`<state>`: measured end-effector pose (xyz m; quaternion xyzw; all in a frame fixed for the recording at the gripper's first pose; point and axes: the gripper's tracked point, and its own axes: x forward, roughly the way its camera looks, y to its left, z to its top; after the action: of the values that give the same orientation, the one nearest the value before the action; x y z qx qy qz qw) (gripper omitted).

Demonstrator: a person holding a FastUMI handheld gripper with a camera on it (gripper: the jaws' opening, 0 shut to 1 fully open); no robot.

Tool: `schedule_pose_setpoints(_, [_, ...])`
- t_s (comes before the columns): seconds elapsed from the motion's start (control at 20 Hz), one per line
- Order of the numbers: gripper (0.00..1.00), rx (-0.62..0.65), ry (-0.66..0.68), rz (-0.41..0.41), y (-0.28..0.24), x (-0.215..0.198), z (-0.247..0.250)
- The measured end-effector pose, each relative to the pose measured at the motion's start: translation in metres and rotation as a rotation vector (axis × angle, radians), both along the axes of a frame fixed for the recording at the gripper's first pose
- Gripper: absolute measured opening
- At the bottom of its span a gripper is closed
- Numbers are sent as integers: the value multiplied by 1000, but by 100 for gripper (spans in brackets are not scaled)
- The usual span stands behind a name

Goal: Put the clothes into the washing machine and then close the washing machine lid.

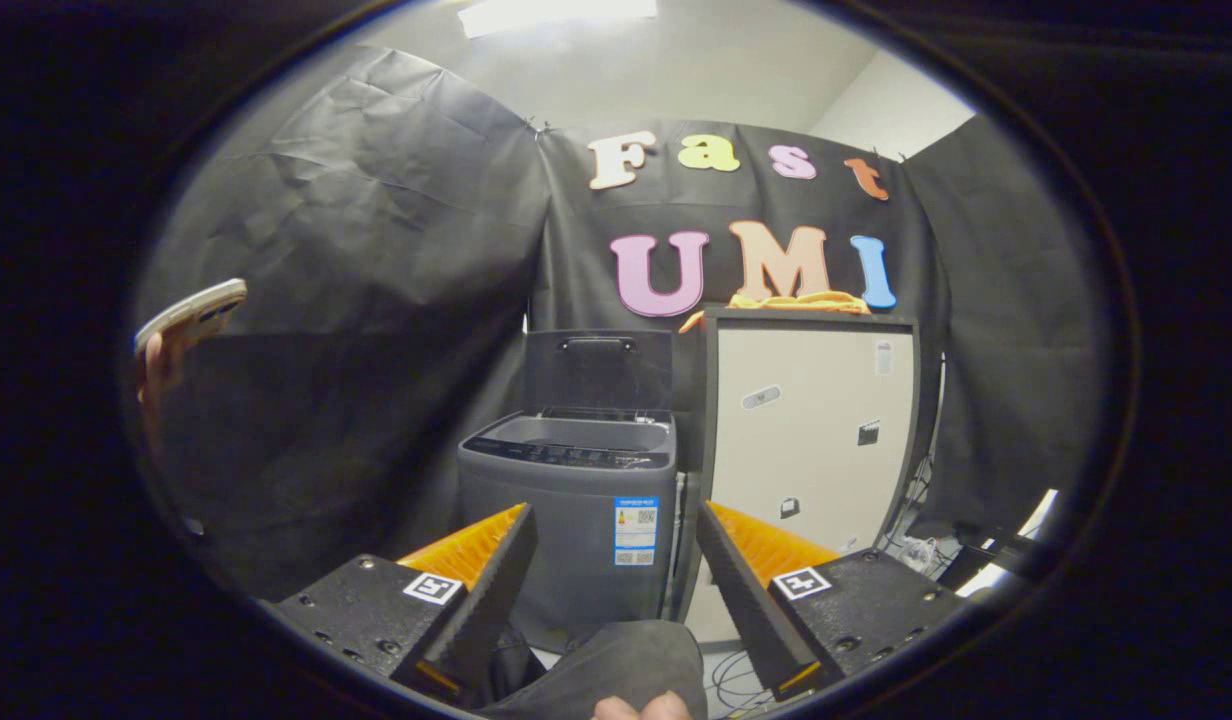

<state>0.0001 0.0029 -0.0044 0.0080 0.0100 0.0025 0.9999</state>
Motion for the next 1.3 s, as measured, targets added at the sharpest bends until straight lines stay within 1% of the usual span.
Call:
schedule_pose_setpoints(0.3, [97, 9, 4, -3, -4, 6, 2])
schedule_pose_setpoints(0.6, [97, 36, -6, -5, -10, 23, 14])
schedule_pose_setpoints(1.3, [97, 42, -21, -56, -59, 68, 44])
